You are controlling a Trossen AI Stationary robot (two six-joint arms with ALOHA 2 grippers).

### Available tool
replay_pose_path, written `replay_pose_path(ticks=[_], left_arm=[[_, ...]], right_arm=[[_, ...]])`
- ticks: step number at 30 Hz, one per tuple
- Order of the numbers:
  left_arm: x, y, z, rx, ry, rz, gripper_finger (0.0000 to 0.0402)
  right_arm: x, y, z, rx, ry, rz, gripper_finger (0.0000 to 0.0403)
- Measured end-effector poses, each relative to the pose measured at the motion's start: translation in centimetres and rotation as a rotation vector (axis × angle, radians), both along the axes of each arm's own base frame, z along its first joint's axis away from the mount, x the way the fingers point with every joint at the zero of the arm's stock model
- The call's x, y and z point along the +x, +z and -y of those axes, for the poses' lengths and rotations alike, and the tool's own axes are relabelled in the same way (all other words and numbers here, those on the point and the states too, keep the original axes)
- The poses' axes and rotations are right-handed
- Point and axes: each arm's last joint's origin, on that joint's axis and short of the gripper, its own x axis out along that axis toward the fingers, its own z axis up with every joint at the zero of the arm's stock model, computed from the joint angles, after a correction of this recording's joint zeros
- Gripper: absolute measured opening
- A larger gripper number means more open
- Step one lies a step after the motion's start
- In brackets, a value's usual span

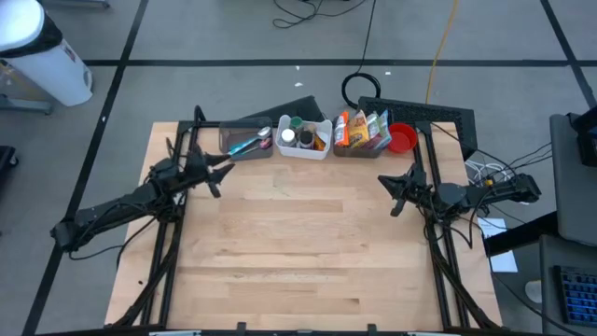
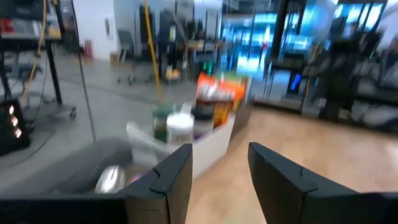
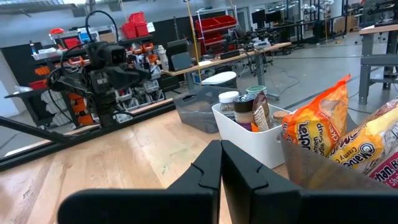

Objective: Pick & Place Food Item
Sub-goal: Return to Home Position

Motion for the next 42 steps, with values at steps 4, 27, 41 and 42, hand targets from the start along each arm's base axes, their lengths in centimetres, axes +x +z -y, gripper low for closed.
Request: replay_pose_path(ticks=[4,27,41,42], left_arm=[[-0.01,0.61,0.01,-0.001,-0.004,0.071,0.0163],[0.01,0.55,0.00,-0.119,-0.006,0.120,0.0164],[0.01,0.55,0.00,-0.119,-0.006,0.120,0.0163],[0.01,0.55,0.00,-0.119,-0.006,0.120,0.0163]], right_arm=[[0.00,0.00,0.00,0.000,0.000,0.000,0.0000],[0.01,-0.01,-0.01,0.000,0.003,0.000,0.0000],[0.01,-0.01,-0.01,0.000,0.004,0.000,0.0000],[0.01,-0.01,-0.01,0.000,0.004,0.000,0.0000]])
